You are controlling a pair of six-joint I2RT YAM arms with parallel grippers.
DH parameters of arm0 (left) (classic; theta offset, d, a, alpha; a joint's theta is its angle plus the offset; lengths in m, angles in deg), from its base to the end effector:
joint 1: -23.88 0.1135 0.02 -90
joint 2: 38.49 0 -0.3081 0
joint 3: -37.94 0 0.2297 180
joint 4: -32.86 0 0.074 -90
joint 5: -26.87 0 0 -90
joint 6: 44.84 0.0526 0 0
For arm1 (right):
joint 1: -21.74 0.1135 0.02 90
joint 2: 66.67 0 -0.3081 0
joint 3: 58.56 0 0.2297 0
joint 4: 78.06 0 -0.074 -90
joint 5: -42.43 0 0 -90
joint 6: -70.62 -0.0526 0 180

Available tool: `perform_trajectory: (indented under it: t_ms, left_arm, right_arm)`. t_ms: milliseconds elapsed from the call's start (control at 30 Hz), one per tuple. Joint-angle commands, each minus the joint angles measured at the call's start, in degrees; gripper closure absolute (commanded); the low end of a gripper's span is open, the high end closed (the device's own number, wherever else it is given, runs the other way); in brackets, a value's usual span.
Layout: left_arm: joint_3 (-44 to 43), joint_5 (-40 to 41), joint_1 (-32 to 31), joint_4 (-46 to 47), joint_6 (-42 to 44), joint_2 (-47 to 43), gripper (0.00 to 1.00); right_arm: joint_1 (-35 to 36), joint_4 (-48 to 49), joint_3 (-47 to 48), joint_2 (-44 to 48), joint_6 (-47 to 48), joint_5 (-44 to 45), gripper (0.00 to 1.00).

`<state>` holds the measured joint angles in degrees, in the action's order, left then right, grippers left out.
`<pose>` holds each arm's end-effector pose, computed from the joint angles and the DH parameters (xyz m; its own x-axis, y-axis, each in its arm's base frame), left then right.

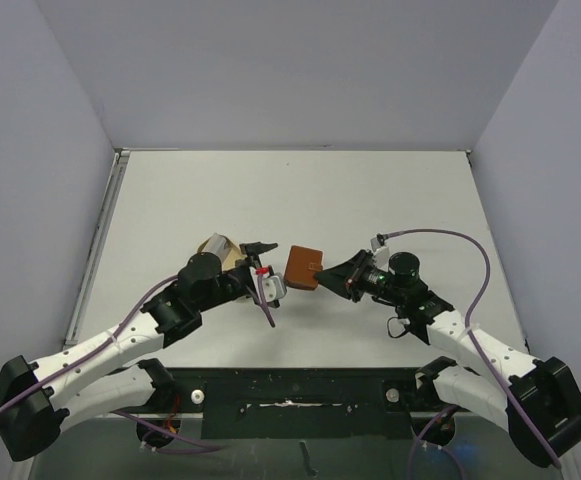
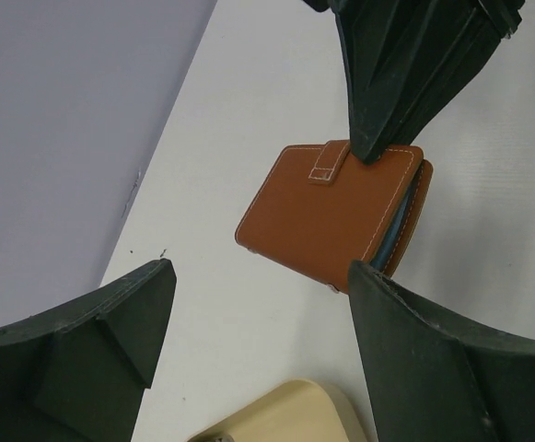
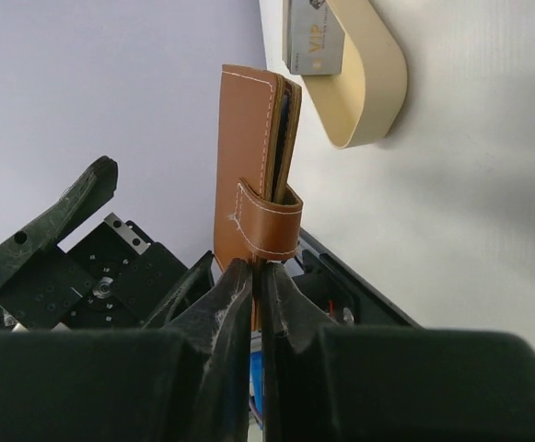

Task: Put the credit cards into the card holder
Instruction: Turn over the card holder.

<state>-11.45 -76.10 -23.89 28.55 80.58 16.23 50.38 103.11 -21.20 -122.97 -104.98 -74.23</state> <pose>0.1218 -0.1518 0.3227 0.4127 0.3857 -0.8252 0.7744 0.3284 0.5408 0.1480 0.1077 0.2583 -0.8215 0.5666 0.0635 0.2054 0.1903 0.9600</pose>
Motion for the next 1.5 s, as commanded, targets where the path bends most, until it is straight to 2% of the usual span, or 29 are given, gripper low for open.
perform_trajectory:
  t_ms: [0,333,633,767,1033,1167,1333,1367,1400,1467]
  left_arm:
    - [-1.95,0.23,-1.05,0.09,7.38,0.33,0.25]
    - [-3.18,-1.12,-2.09,-6.07,8.98,-0.49,0.25]
    - [-3.20,-2.04,-3.03,-7.78,8.61,-0.08,0.25]
    - [-3.20,-1.65,-3.38,-7.27,8.53,-0.04,0.26]
    - [-2.61,-0.53,-3.63,-2.01,8.82,1.02,0.34]
    - [-2.79,-1.12,-3.65,-1.25,9.74,1.93,0.47]
    - [-3.20,-2.22,-3.83,-1.40,9.66,1.65,0.86]
    - [-3.20,-2.45,-3.82,-1.54,9.21,1.53,0.93]
    - [-3.20,-2.63,-3.82,-1.66,8.71,1.47,1.00]
    - [-3.20,-2.68,-3.83,-1.69,6.51,1.29,1.00]
  right_arm:
    - [0.53,10.64,0.19,-0.56,-4.53,-4.24,1.00]
    - [0.73,5.00,2.36,1.70,-2.09,-1.50,1.00]
    - [0.67,2.50,4.32,2.04,-0.81,-0.75,1.00]
    - [0.89,4.17,4.69,0.72,-1.39,-1.20,1.00]
    - [2.00,4.64,5.76,-0.11,-2.03,-1.64,1.00]
    - [2.44,4.82,6.21,-0.55,-2.26,-1.58,1.00]
    - [2.53,4.21,6.47,-0.81,-1.67,-1.82,1.00]
    - [2.55,2.99,6.86,-0.69,-0.72,-1.80,0.97]
    - [2.60,0.80,7.51,-0.29,0.86,-1.37,0.90]
    - [2.76,-4.88,9.13,1.04,6.26,0.37,0.72]
